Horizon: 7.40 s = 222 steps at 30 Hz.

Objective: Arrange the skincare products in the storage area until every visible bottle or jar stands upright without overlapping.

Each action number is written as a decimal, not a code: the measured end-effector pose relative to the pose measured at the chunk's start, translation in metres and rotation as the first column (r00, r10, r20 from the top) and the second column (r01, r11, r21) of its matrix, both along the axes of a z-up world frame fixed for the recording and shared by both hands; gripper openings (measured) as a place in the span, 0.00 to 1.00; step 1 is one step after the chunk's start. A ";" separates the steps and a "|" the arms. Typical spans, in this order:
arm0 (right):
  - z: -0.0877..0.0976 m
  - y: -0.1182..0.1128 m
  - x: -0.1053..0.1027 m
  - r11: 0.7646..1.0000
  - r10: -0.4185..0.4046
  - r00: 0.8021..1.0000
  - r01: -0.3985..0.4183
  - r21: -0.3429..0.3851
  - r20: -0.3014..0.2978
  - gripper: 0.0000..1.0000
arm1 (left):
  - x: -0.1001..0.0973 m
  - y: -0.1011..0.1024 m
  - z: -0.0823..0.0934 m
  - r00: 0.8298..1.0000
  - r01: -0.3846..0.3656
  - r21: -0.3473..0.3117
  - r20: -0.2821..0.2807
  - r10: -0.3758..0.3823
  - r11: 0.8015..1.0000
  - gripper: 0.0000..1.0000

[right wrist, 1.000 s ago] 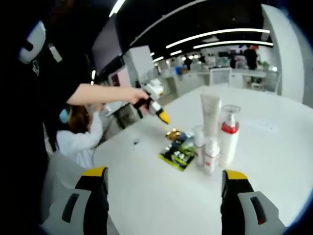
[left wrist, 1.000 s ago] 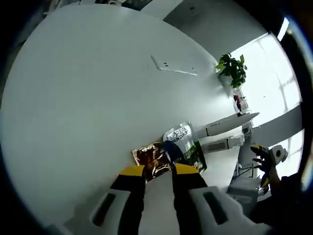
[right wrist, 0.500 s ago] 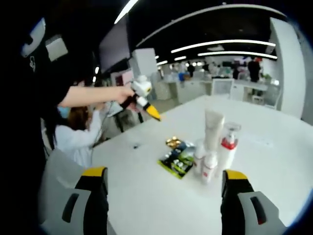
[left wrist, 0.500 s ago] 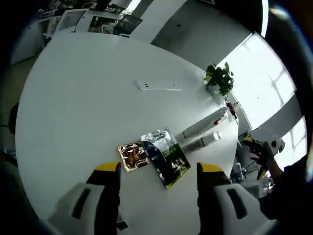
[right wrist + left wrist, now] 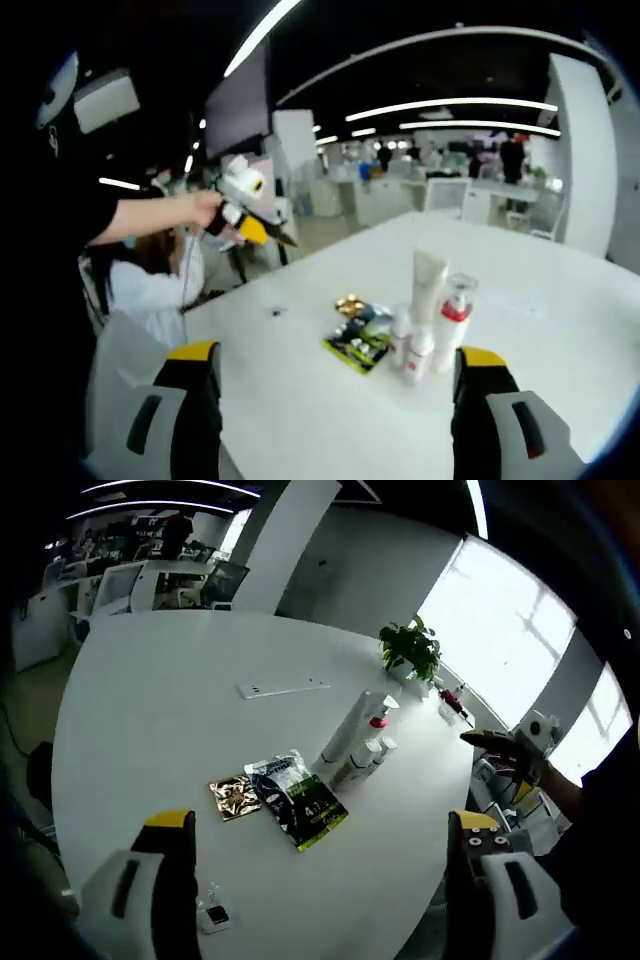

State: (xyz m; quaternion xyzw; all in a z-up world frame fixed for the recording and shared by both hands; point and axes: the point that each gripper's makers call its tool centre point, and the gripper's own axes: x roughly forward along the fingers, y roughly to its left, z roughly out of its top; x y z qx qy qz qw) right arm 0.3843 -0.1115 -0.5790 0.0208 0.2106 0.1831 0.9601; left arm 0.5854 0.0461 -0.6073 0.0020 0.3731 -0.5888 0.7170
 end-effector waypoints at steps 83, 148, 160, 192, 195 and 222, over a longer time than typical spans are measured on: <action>-0.009 -0.010 -0.034 0.998 -0.056 0.998 0.056 0.006 -0.040 0.99 | -0.051 0.103 -0.097 0.923 -0.373 0.268 0.206 0.326 0.888 0.68; -0.051 -0.014 0.004 0.996 -0.045 0.990 0.054 0.070 -0.130 0.96 | 0.020 0.101 -0.179 0.877 -0.460 0.349 0.321 0.357 0.817 0.39; -0.051 -0.011 0.003 0.996 -0.043 0.990 0.053 0.073 -0.131 0.96 | 0.024 0.099 -0.179 0.877 -0.445 0.344 0.354 0.324 0.827 0.39; -0.045 0.012 0.012 0.996 0.022 0.991 -0.010 0.092 -0.128 0.95 | -0.006 0.052 -0.108 0.918 -0.268 0.172 0.344 0.197 0.948 0.31; -0.040 0.017 0.013 0.993 0.042 0.991 -0.027 0.114 -0.130 0.95 | -0.016 0.041 -0.087 0.911 -0.184 0.166 0.398 0.105 0.969 0.31; 0.003 0.049 0.030 0.957 0.170 0.981 -0.142 0.253 -0.095 0.61 | -0.106 -0.015 0.024 0.784 0.237 0.112 0.566 -0.257 0.965 0.32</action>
